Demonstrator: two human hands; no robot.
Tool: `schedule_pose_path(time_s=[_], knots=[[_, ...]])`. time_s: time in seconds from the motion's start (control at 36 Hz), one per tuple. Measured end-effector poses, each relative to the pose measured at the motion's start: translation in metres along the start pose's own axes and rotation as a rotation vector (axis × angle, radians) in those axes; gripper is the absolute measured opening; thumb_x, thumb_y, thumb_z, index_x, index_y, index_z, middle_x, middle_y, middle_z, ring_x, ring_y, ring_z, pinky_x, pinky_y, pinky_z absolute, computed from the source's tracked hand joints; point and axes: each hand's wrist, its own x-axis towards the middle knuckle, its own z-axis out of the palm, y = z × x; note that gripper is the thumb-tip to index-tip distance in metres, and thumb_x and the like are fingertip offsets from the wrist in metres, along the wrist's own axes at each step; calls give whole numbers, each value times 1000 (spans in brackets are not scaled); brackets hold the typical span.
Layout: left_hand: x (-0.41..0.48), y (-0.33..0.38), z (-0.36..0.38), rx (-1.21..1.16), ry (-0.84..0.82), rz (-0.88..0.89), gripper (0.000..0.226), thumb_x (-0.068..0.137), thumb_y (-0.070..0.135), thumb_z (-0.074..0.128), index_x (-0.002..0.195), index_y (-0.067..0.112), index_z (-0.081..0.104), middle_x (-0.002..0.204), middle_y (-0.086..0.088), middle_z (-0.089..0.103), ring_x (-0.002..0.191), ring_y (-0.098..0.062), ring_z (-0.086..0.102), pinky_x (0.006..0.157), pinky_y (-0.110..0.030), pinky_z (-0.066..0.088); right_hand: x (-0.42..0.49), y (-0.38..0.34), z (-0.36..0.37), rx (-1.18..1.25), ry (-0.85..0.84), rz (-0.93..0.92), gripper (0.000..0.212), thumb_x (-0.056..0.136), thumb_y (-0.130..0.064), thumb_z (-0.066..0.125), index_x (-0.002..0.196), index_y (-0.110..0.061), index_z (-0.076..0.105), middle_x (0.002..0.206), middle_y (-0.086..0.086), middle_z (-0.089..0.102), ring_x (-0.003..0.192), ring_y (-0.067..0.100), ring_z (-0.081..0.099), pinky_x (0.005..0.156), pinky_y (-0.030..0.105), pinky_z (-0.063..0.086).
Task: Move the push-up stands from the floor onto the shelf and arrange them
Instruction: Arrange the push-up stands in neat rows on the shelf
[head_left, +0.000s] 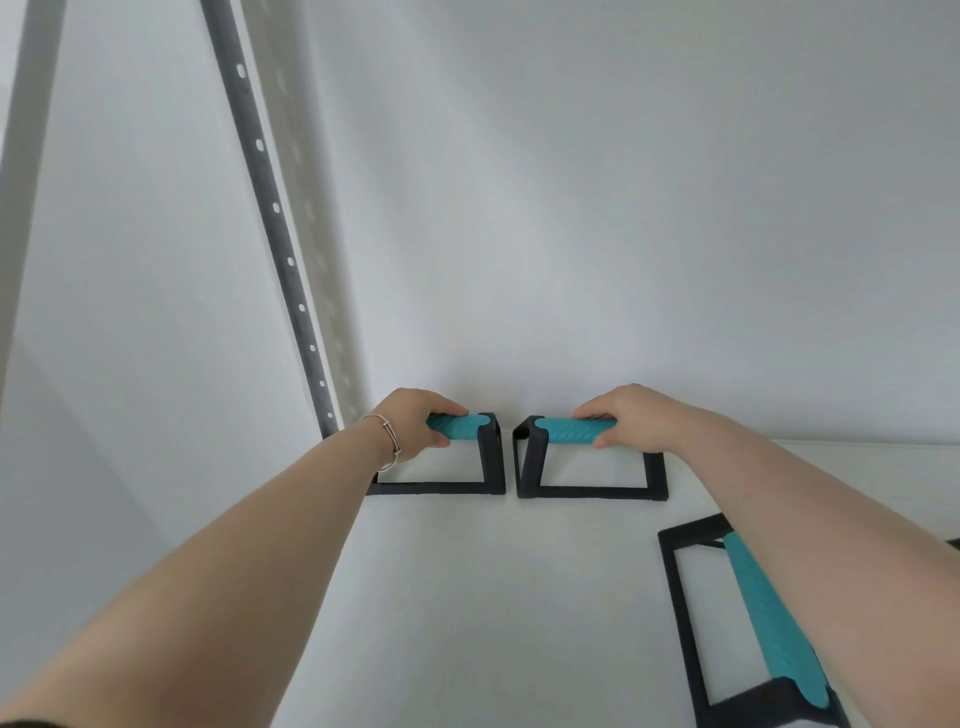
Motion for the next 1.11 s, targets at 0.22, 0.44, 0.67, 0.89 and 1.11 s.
schedule_pose_path(time_s=[0.22,0.44,0.67,0.89,1.11], knots=[[0,-1,1,-7,-30,15,47,80,9,72,121,32,65,118,8,64,104,-11,55,92,-18,40,-1,-3,0,-14,-18,-12,46,87,-18,66,131,-27,57,127,-3,61,113,15,55,101,31,43],[0,0,4,20,-16,27,48,81,8,71,122,33,64,120,7,63,105,-12,54,91,-18,38,-3,-3,4,-15,2,4,46,87,-19,66,132,-28,56,128,-4,61,114,15,54,100,29,42],[5,0,7,27,5,19,47,82,9,70,122,33,64,119,7,63,102,-12,53,90,-19,38,-2,0,4,-12,16,-1,46,88,-19,65,132,-28,56,128,-4,61,114,16,54,100,32,43],[8,-1,7,47,13,35,46,82,11,70,122,34,63,120,7,63,103,-11,52,91,-19,38,0,2,8,-28,43,-2,47,89,-18,63,134,-27,54,131,-2,59,116,17,52,101,32,41],[5,3,9,135,24,57,47,85,11,66,125,35,59,122,7,62,110,-16,54,91,-22,39,0,4,18,-10,104,16,47,91,-18,60,136,-27,52,135,1,57,122,21,50,105,37,40]])
